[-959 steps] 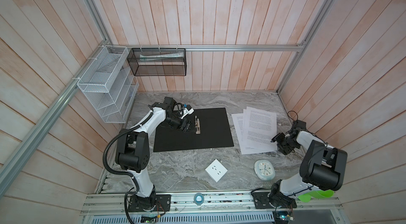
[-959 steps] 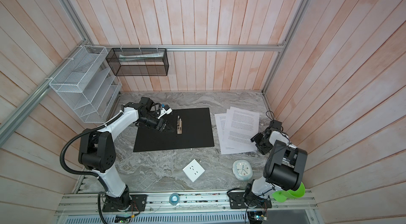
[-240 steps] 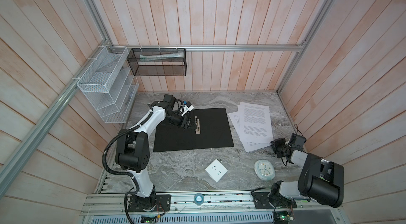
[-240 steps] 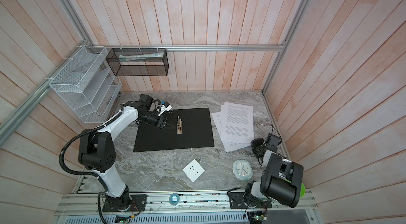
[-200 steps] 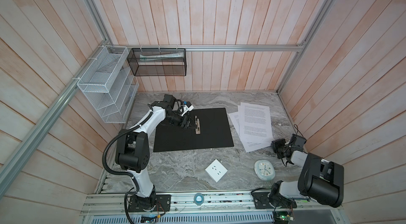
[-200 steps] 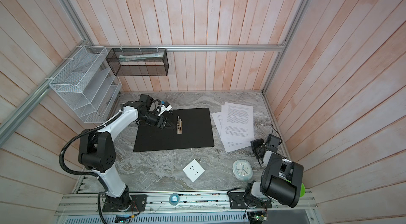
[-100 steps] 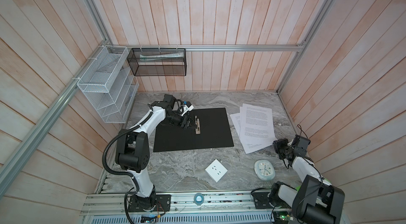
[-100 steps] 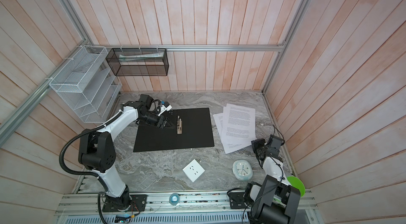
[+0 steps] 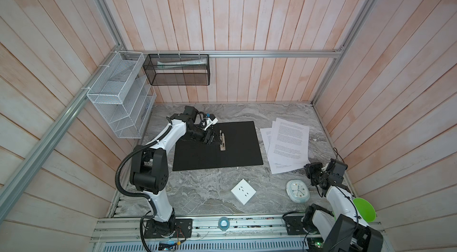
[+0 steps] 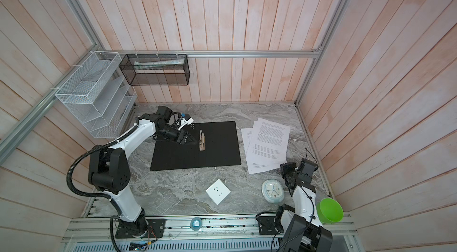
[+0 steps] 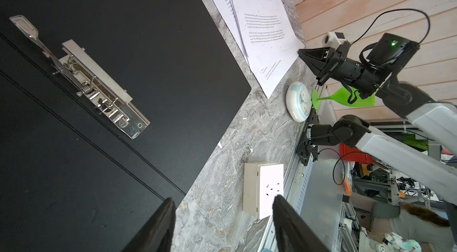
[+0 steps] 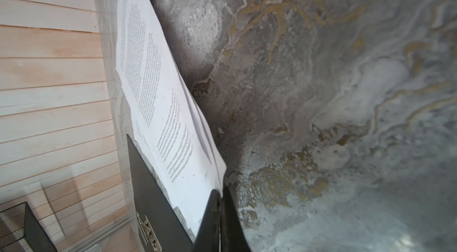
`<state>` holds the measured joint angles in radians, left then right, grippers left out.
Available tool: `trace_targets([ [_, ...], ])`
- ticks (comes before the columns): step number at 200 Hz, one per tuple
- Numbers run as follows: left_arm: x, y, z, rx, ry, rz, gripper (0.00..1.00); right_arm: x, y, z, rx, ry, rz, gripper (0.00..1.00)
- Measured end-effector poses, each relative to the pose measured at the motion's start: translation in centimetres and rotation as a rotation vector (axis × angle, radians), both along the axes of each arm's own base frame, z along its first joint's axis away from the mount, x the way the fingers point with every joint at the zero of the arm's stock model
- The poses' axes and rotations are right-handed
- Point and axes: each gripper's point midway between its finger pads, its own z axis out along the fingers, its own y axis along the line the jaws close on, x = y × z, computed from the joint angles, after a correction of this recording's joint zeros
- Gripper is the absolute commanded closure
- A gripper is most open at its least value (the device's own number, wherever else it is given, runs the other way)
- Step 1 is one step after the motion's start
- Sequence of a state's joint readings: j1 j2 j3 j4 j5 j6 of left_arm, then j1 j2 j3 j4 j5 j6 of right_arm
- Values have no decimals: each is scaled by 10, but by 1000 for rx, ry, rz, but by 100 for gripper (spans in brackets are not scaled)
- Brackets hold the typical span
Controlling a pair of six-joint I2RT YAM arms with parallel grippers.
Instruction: Put the files into the folder
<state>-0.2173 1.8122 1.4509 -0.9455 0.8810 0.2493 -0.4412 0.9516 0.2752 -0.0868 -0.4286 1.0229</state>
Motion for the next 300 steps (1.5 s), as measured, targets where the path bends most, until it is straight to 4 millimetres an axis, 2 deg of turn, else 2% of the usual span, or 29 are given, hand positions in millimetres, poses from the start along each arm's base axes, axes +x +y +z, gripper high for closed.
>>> trace_targets([
  [38,1,0,0,-1,0,4,35,3,2,1,13,-4,18,100],
  [77,2,-1,1,-4,-5,4,35,14,8,30,13,-94,37,100],
  [103,3,-2,3,-15,-4,2,35,19,21,45,38,-135,61,100],
  [137,12,-17,16,-56,-22,-32,33,21,43,47,74,-130,115,100],
  [165,17,-59,32,-80,-82,-113,27,21,55,51,78,-138,134,100],
  [183,20,-99,41,-90,-130,-177,27,19,57,53,77,-154,130,100],
  [204,22,-144,42,-103,-143,-219,25,14,56,51,72,-161,110,100],
  [222,21,-176,30,-97,-139,-243,24,10,55,46,72,-147,101,100],
  [252,18,-214,5,-87,-132,-270,24,6,55,34,72,-101,97,100],
  [300,30,-253,-24,-81,-127,-247,23,0,57,10,66,-5,128,100],
])
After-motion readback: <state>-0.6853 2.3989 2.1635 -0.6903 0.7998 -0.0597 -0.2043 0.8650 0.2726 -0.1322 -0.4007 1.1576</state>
